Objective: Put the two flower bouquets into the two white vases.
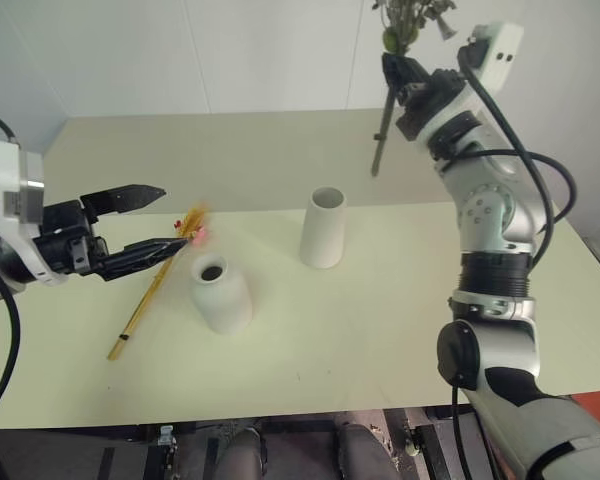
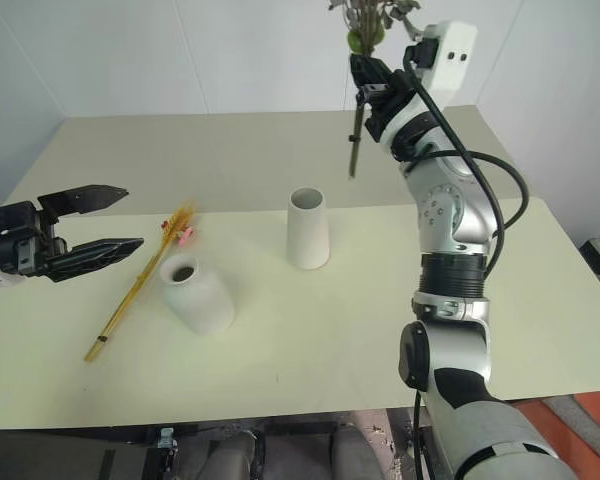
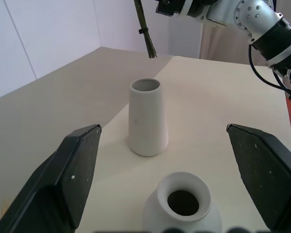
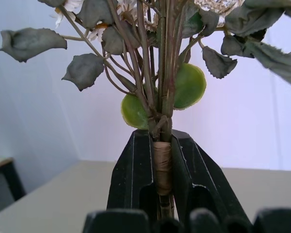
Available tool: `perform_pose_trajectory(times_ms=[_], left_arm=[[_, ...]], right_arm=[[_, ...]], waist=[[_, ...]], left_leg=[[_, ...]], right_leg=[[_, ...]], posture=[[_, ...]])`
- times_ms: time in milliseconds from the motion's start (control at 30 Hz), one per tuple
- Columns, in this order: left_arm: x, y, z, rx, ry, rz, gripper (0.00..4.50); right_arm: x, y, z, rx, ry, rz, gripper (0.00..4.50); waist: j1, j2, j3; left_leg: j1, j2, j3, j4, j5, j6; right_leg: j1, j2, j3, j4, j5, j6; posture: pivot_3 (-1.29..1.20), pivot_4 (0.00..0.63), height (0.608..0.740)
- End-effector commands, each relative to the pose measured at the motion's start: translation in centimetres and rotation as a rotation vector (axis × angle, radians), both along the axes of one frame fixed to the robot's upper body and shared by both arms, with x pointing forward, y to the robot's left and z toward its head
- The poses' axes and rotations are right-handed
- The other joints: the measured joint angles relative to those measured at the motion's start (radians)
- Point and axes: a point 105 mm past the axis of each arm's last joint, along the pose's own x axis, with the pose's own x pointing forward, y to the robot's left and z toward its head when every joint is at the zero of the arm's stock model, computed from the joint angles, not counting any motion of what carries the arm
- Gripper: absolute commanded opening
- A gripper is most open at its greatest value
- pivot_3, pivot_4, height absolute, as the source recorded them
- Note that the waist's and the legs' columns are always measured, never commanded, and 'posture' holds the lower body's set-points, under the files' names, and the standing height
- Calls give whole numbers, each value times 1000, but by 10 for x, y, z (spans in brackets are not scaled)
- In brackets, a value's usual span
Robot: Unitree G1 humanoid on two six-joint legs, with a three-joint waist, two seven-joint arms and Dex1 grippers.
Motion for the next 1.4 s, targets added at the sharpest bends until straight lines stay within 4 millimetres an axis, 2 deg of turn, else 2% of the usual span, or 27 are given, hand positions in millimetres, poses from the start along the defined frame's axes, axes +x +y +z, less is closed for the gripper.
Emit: perform_pose_trajectory(times_ms=[33, 267, 433, 633, 1167, 1233, 1367, 1400], left_arm=[[-3, -1, 9, 22, -35, 9, 4500], [-5, 1, 10, 29, -34, 25, 4500], [-4, 0, 10, 30, -35, 26, 4500], [-5, -1, 10, 31, -35, 29, 4500], [-4, 1, 10, 38, -36, 44, 4500], [-4, 2, 11, 38, -37, 45, 4500], [-3, 3, 10, 38, -33, 54, 4500], [-4, 3, 9, 38, -29, 58, 4500]], right_arm=[[-22, 16, 26, 25, -125, 75, 233], [-26, 38, 10, 27, -126, 156, 233], [-15, 48, -7, -12, -107, 139, 233], [-7, 51, -25, -50, -76, 122, 233], [-10, 49, -54, -79, -40, 121, 233], [-11, 49, -58, -85, -36, 125, 971], [-15, 47, -67, -106, -31, 131, 2136], [-16, 46, -69, -117, -32, 132, 2569]], waist=[[1, 0, 0], [1, 0, 0], [-1, 0, 0], [0, 0, 0], [0, 0, 0], [0, 0, 0], [0, 0, 0], [0, 0, 0]], left_leg=[[0, 0, 0, 0, 0, 0], [0, 0, 0, 0, 0, 0], [1, 0, 0, 0, 0, 0], [0, 0, 0, -1, 0, 0], [1, 0, 0, -1, 0, 0], [1, 0, 0, -1, 0, 0], [1, 0, 0, -1, 0, 0], [1, 0, 0, -1, 0, 0]], right_leg=[[0, 0, 0, 0, 0, 0], [0, 0, 0, 0, 0, 0], [-1, 0, 0, 1, 0, 0], [-1, 0, 0, 0, 0, 0], [-1, 0, 0, 0, 0, 0], [-1, 0, 0, 0, 0, 0], [-1, 0, 0, 0, 0, 0], [-1, 0, 0, 0, 0, 0]], posture=[[0, 150, 740], [0, 150, 740], [0, 150, 740], [0, 150, 740], [0, 150, 740], [0, 150, 740], [0, 150, 740], [0, 150, 740]])
